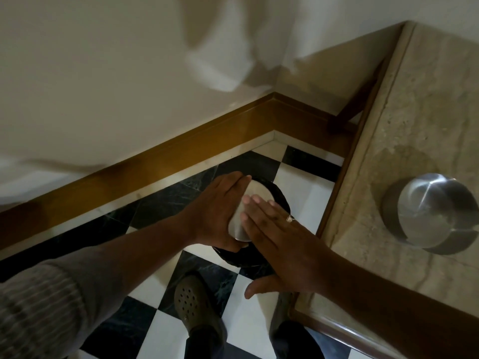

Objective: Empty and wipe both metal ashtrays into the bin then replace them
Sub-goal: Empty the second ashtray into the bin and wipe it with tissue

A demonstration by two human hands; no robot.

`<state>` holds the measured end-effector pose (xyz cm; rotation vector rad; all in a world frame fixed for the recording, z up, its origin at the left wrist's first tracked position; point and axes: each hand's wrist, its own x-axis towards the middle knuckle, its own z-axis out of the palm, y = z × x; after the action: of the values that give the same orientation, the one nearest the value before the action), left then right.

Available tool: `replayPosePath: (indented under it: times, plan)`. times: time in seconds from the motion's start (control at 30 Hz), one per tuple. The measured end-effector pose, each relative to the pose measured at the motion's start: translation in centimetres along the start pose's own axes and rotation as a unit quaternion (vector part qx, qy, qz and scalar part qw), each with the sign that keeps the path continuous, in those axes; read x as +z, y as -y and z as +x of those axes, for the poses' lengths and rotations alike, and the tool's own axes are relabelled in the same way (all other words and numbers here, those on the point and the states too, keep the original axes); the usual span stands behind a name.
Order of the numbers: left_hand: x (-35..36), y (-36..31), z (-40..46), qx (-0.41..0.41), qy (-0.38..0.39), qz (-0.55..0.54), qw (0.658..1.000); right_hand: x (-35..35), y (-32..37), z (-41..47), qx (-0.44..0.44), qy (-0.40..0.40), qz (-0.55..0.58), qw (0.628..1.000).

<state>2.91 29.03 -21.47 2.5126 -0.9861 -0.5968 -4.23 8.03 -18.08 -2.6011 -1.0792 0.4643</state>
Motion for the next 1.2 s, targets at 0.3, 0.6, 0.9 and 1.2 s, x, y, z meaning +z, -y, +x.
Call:
replayPosePath:
  times: [0.3, 0.6, 0.9, 1.2]
  plan:
    - [0.31, 0.18, 0.06, 0.013, 0.008, 0.009, 1.0, 0.6, 0.14, 0.01, 0.015, 0.024, -0.005, 1.0]
    - [0.22, 0.44, 0.14, 0.013, 0.023, 0.023, 0.999, 0.4, -0.23, 0.55, 0.008, 0.03, 0.0, 1.0]
    - [-0.05, 0.4, 0.31, 0.014, 0.006, 0.019, 1.0, -0.24, -0.16, 0.61, 0.015, -0.037, -0.008, 0.999]
    - [0.56, 0.05, -0.1, 0.009, -0.02, 0.01, 1.0, 0.41, 0.35, 0.23, 0.039, -0.02, -0.012, 0.999]
